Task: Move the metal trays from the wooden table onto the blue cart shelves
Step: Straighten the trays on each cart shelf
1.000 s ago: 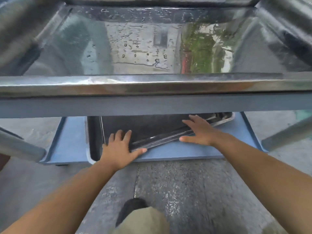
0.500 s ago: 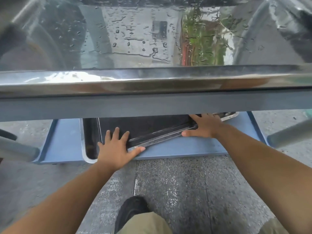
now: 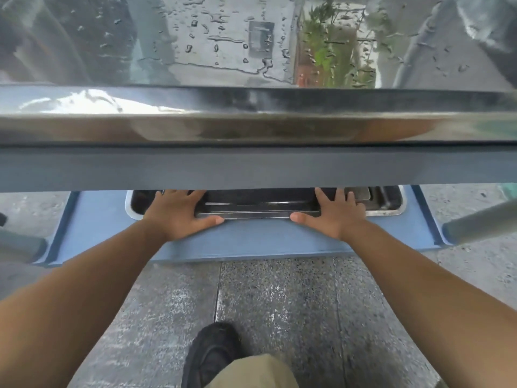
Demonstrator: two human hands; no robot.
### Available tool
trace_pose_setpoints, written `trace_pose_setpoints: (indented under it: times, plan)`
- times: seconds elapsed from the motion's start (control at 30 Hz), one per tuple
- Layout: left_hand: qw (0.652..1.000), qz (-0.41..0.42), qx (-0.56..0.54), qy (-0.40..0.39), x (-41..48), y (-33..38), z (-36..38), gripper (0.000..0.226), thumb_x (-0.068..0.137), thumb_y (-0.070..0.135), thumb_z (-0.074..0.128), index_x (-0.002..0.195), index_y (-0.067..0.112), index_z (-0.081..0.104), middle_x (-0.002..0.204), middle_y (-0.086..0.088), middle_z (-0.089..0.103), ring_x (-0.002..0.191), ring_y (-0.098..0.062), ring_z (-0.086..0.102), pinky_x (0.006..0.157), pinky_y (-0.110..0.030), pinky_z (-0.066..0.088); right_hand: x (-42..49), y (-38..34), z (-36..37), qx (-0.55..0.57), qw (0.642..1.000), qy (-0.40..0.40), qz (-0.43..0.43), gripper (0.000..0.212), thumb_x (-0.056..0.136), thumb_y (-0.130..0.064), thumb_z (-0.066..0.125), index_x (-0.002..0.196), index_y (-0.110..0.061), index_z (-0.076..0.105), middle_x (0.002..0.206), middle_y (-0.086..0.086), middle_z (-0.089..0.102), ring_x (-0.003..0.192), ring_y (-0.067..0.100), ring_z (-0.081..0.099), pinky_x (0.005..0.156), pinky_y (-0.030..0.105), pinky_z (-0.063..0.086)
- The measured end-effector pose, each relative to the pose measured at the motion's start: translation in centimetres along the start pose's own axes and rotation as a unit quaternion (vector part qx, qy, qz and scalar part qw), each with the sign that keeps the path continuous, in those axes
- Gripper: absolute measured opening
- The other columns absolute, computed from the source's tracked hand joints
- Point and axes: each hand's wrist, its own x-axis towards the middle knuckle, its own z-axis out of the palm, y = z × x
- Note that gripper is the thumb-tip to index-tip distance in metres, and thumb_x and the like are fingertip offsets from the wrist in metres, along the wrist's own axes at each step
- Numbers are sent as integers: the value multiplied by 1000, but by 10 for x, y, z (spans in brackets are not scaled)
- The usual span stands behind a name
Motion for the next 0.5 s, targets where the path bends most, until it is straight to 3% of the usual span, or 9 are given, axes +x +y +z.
trace_pose_setpoints:
  times: [0.13, 0.23, 0.5]
  plan:
    - [997, 40, 16, 67, 5, -3, 2, 94, 72, 93, 18, 132, 28, 50, 112, -3, 70, 108, -30, 63, 90, -39, 50, 3, 7, -3, -41, 998, 22, -40, 129, 45, -105, 4, 154, -36, 2, 162, 19, 9, 147, 43, 8, 114, 64, 11]
    - [998, 28, 14, 61, 4, -2, 6, 95, 71, 94, 16, 136, 32, 46, 120, -2, 68, 115, -29, 60, 94, -41, 48, 8, 20, -8, -70, 993, 31, -88, 122, 52, -104, 6, 153, -37, 6, 161, 12, 18, 148, 37, 14, 113, 68, 9]
    - [999, -35, 5, -8, -3, 4, 11, 108, 63, 99, 6, 148, 35, 27, 148, -2, 43, 135, -32, 38, 107, -53, 37, 8, 24, -3, -14, 997, 21, -77, 121, 48, -105, 15, 151, -44, 0, 164, 9, 4, 150, 33, -2, 113, 68, 15]
